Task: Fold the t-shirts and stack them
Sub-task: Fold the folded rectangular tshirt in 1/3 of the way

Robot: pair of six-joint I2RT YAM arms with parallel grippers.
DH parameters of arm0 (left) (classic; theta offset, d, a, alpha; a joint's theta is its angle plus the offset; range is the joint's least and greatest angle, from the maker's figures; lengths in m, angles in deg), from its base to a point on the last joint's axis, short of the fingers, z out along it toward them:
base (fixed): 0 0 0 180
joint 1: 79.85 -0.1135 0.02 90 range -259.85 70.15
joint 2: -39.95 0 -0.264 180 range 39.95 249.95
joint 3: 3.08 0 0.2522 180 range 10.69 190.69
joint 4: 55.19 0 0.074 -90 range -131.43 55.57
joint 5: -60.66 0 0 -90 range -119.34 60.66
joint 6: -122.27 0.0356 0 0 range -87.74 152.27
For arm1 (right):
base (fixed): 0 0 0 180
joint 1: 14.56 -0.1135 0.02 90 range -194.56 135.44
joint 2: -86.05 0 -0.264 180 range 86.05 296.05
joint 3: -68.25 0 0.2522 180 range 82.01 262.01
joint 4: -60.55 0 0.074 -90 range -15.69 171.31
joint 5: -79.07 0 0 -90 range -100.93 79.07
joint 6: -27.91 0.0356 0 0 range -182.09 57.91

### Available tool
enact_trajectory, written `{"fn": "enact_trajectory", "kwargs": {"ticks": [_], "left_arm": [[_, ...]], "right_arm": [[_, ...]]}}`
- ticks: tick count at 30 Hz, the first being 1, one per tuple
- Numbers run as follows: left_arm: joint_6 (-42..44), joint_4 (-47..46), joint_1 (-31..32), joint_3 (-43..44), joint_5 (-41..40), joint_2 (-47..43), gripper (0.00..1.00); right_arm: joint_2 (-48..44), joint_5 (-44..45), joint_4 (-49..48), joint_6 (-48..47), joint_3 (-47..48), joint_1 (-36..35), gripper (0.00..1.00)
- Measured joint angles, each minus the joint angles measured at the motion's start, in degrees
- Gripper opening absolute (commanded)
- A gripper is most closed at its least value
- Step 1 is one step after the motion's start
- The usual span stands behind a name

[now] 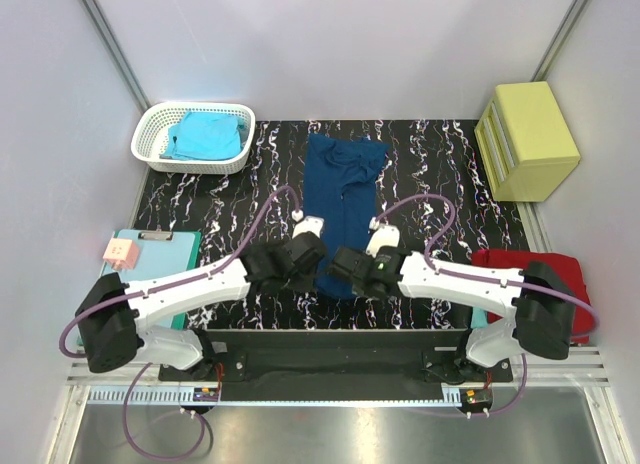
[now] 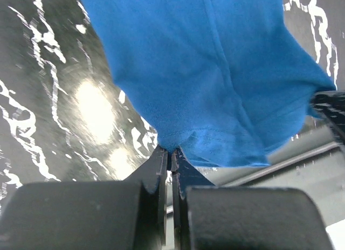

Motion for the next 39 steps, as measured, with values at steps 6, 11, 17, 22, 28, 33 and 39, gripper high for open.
{"fn": "enact_trajectory", "kwargs": {"ticks": [6,11,17,22,28,33,39], "left_arm": [[3.3,0.28,-4.74,4.22,-0.02,2.36,0.0],[6.1,0.46,-8.09,8.15,-0.13,5.97,0.0],[9.14,0.7,-11.54,14.12,-0.24,11.37,0.0],[11.5,0.68,-15.43,21.0,-0.07,17.11,0.0],[13.6,0.66,-19.78,29.03,0.72,24.13,0.0],[14.67,1.36,-23.76,36.54,2.43,31.26,0.0],[15.74,2.62,-28.3,46.56,5.29,41.4,0.28]], "right_arm": [[0.72,1.36,0.0,-6.01,4.76,6.05,0.0],[3.85,1.79,-1.09,-11.87,8.68,10.86,0.0],[8.7,1.73,-2.93,-18.1,13.73,15.96,0.0],[13.4,1.53,-4.59,-23.15,19.58,20.41,0.0],[20.13,1.01,-6.21,-27.91,27.8,25.22,0.0],[27.71,-0.42,-7.37,-31.21,36.15,28.74,0.0],[37.27,-2.1,-8.37,-34.12,44.89,32.65,0.18]]}}
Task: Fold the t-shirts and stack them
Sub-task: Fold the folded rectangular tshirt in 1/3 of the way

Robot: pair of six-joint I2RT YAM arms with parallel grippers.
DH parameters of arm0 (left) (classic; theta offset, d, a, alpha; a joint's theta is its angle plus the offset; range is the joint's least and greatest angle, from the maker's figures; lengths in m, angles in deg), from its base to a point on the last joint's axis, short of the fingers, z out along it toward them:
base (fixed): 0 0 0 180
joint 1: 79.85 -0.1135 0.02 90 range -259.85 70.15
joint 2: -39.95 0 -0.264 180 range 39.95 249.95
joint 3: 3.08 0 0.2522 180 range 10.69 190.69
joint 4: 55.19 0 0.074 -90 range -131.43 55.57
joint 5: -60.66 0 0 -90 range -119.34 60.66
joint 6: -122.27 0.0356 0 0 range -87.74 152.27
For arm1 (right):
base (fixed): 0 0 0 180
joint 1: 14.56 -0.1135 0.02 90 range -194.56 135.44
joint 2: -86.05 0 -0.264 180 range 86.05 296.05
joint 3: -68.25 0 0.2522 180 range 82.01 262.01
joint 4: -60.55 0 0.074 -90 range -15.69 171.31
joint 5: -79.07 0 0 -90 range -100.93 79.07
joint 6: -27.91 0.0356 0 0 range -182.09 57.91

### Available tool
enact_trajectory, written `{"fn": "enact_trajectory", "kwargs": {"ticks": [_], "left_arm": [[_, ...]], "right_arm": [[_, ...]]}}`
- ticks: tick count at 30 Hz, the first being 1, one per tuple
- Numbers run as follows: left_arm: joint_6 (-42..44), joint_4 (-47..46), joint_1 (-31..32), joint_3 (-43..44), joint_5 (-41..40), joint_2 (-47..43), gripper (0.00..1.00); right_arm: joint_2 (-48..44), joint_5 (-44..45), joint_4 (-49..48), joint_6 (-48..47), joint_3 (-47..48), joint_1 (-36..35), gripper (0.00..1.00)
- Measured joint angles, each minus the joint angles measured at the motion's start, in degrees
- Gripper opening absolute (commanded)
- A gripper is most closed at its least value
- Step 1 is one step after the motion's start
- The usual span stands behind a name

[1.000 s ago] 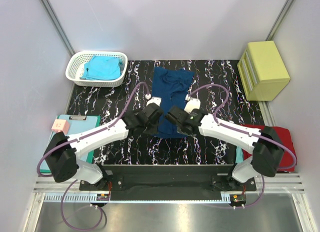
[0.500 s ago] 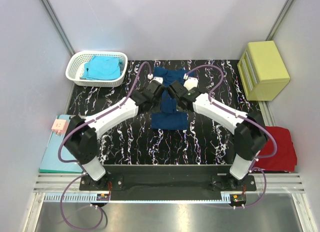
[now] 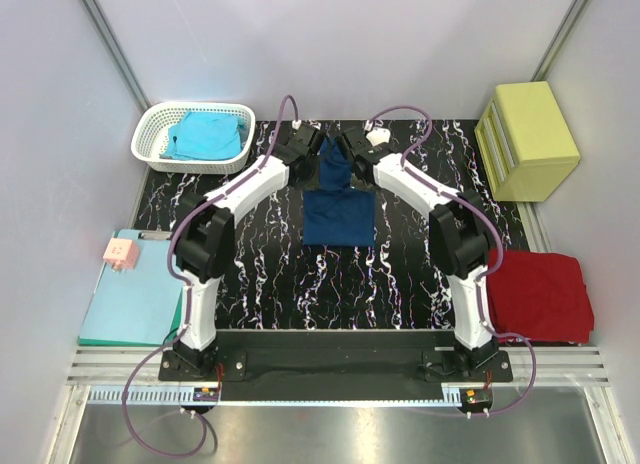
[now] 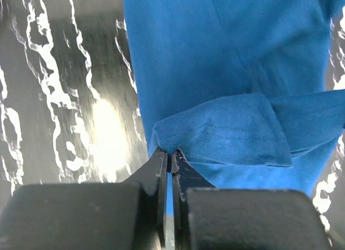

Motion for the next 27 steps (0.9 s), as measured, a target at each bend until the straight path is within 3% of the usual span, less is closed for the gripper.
{"fn": "enact_trajectory", "kwargs": {"ticks": [1,2,3,5,6,9,14,21,27], "left_arm": [[0.42,0.52,-0.55,2.1,0.31,1.84,0.47],[0.94,0.74,-1.01,4.35,0.57,3.67,0.57],[1.53,0.72,-1.31,6.32,0.81,5.22,0.65],[2.08,1.01,-1.66,9.16,1.25,7.3,0.84],[2.34,1.09,-1.7,10.12,1.46,7.96,0.87],[2.89,1.55,-1.73,12.15,1.64,8.74,0.9],[2.47,0.98,-1.73,11.58,1.64,8.17,0.88],[-0.72,-3.26,-0.9,-5.66,3.15,-2.25,0.82],[-2.27,-5.73,3.93,-17.2,3.48,-6.73,0.82]], "right_arm": [[1.25,-0.35,-0.13,-0.39,1.09,0.61,0.26],[2.45,-0.81,-0.04,-0.68,2.14,1.25,0.34],[3.82,-1.22,-0.09,-1.46,3.56,1.97,0.48],[5.51,-1.36,-0.09,-2.14,5.44,2.89,0.57],[6.16,-1.38,-0.09,-2.71,6.27,3.32,0.6],[7.13,-1.31,-0.13,-4.17,8.2,4.11,0.62],[6.01,-2.49,-2.27,-5.7,7.45,4.07,0.56],[-4.59,-6.56,-6.16,-4.57,-9.25,1.27,0.52],[-7.8,-8.74,-8.24,-1.27,-22.49,-3.63,0.52]]}}
